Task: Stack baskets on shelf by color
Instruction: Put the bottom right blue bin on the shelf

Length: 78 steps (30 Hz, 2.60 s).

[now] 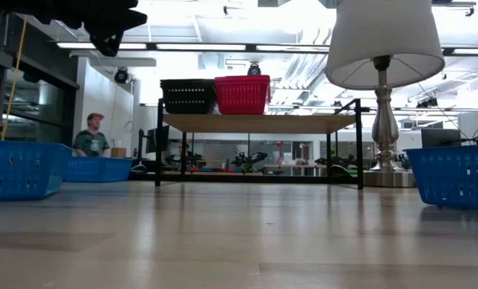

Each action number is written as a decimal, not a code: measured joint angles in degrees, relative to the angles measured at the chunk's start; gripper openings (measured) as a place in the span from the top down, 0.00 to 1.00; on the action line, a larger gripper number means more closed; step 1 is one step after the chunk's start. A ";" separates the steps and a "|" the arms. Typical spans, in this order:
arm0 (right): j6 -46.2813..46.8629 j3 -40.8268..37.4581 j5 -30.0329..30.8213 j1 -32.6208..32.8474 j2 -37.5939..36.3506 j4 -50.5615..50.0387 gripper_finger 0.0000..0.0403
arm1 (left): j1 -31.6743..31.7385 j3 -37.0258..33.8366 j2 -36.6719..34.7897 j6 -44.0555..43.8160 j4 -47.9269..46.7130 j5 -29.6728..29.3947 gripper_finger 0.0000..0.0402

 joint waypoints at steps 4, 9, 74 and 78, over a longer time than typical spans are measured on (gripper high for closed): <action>1.18 1.66 -0.23 0.00 0.00 -0.16 0.93 | 0.00 -0.01 -0.18 0.43 -1.94 0.02 0.68; 1.63 7.84 4.32 -0.46 0.00 0.01 0.96 | 0.01 -0.02 -1.51 0.00 -3.71 0.16 0.68; -64.75 33.17 17.29 -62.35 0.00 -8.02 1.00 | 0.00 -0.02 -2.82 -6.12 -13.49 -3.45 0.68; -64.79 33.17 16.57 -62.60 0.00 -8.05 1.00 | 0.01 -0.02 -2.82 -6.07 -13.49 -3.45 0.68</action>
